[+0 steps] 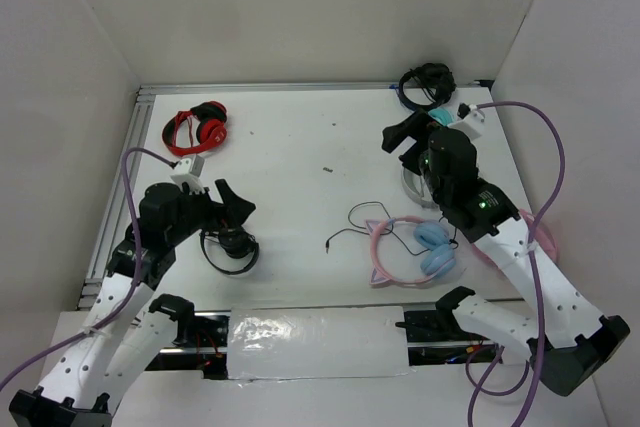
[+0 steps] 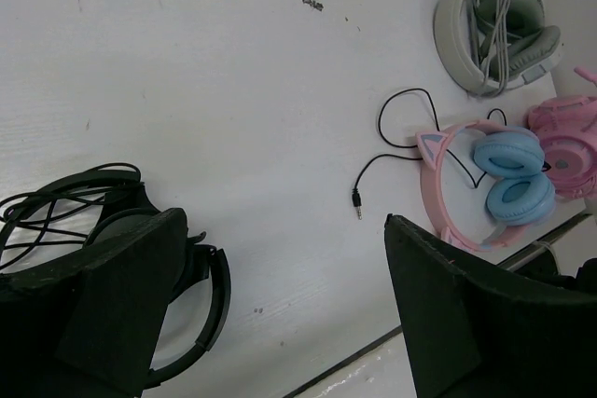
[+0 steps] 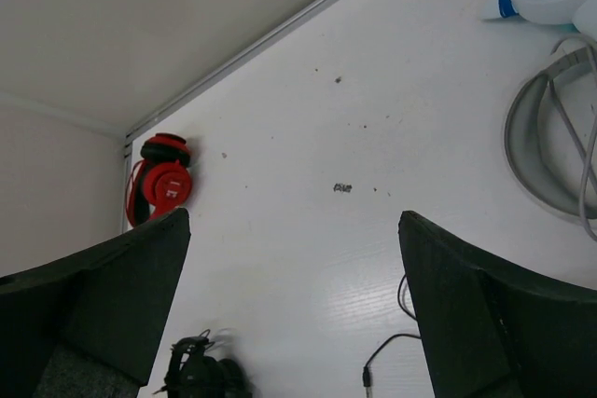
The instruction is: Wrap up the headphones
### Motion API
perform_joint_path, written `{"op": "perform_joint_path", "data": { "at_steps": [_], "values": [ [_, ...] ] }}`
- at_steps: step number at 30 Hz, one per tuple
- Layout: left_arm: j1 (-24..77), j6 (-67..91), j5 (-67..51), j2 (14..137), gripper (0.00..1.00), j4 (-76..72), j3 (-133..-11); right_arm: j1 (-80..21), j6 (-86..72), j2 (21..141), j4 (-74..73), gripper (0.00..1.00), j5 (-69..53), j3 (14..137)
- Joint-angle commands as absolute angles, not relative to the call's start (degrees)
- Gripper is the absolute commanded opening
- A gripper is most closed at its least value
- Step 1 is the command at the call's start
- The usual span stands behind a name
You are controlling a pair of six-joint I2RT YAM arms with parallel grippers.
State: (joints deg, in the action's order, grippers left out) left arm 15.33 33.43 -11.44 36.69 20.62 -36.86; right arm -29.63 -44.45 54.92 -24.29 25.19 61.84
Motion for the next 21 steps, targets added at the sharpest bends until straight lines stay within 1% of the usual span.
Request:
{"op": "perform_joint_path", "data": {
  "at_steps": [1,4,8,11,12,14,19,21],
  "values": [
    [15.56,34.1,-12.66,35.6,0.99,18.81,-38.67,-29.62,-42.89,53.53,-22.41,1.0,23.56,63.99],
    [15.64,33.93,-13.1,35.33,0.99,18.63,-38.5,-29.71,-44.38,52.91,-23.73,1.0,20.92,61.89],
    [15.64,32.96,-13.8,35.24,0.99,17.67,-37.62,-29.71,-50.96,53.17,-30.83,1.0,22.06,61.17],
    [15.64,32.78,-13.97,35.51,0.99,17.75,-37.71,-29.71,-48.78,52.74,-31.29,1.0,24.16,58.89],
    [15.56,32.78,-14.32,35.51,0.99,17.84,-37.71,-29.71,-50.35,52.65,-31.9,0.99,26.08,57.84],
    [15.64,32.7,-14.68,35.25,0.99,17.75,-37.71,-29.71,-50.8,52.82,-32.78,0.99,25.5,56.87],
    [15.64,32.52,-14.06,34.45,0.99,17.4,-36.83,-29.71,-55.8,56.07,-46.56,1.0,25.58,55.81],
    [15.64,32.34,-14.06,34.37,0.99,17.23,-36.65,-29.79,-60.45,56.51,-50.34,1.0,23.4,53.28]
  ]
}}
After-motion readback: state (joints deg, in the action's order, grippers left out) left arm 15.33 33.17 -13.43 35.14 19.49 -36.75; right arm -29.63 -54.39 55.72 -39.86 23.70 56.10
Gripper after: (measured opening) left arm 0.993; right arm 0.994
